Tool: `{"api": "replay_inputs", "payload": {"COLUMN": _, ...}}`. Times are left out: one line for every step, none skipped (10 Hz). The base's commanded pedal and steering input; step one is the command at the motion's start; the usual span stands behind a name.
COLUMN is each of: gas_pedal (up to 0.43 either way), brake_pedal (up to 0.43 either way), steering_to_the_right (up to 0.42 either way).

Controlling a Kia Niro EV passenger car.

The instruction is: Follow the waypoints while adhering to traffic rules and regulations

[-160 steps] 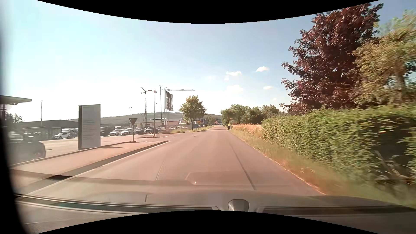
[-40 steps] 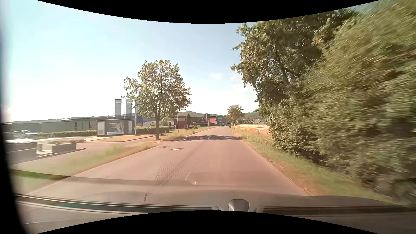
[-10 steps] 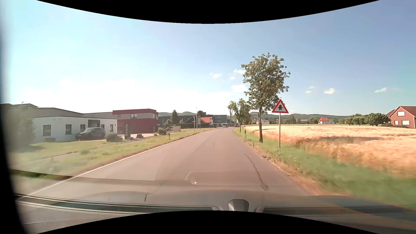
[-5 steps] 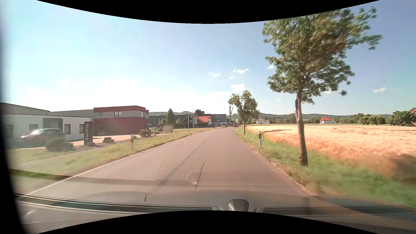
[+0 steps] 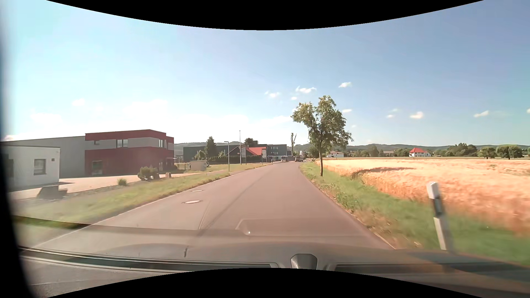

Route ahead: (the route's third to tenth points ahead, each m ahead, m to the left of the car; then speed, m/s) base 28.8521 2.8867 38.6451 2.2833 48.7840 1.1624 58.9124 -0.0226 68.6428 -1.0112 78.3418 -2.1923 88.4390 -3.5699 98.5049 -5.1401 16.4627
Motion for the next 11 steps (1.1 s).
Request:
{"api": "replay_inputs", "payload": {"gas_pedal": 0.197, "brake_pedal": 0.006, "steering_to_the_right": 0.007}}
{"api": "replay_inputs", "payload": {"gas_pedal": 0.197, "brake_pedal": 0.006, "steering_to_the_right": 0.007}}
{"api": "replay_inputs", "payload": {"gas_pedal": 0.197, "brake_pedal": 0.006, "steering_to_the_right": 0.006}}
{"api": "replay_inputs", "payload": {"gas_pedal": 0.197, "brake_pedal": 0.006, "steering_to_the_right": 0.007}}
{"api": "replay_inputs", "payload": {"gas_pedal": 0.197, "brake_pedal": 0.006, "steering_to_the_right": 0.008}}
{"api": "replay_inputs", "payload": {"gas_pedal": 0.189, "brake_pedal": 0.006, "steering_to_the_right": 0.008}}
{"api": "replay_inputs", "payload": {"gas_pedal": 0.189, "brake_pedal": 0.006, "steering_to_the_right": 0.009}}
{"api": "replay_inputs", "payload": {"gas_pedal": 0.189, "brake_pedal": 0.006, "steering_to_the_right": 0.009}}
{"api": "replay_inputs", "payload": {"gas_pedal": 0.189, "brake_pedal": 0.006, "steering_to_the_right": 0.010}}
{"api": "replay_inputs", "payload": {"gas_pedal": 0.189, "brake_pedal": 0.006, "steering_to_the_right": 0.010}}
{"api": "replay_inputs", "payload": {"gas_pedal": 0.189, "brake_pedal": 0.006, "steering_to_the_right": 0.010}}
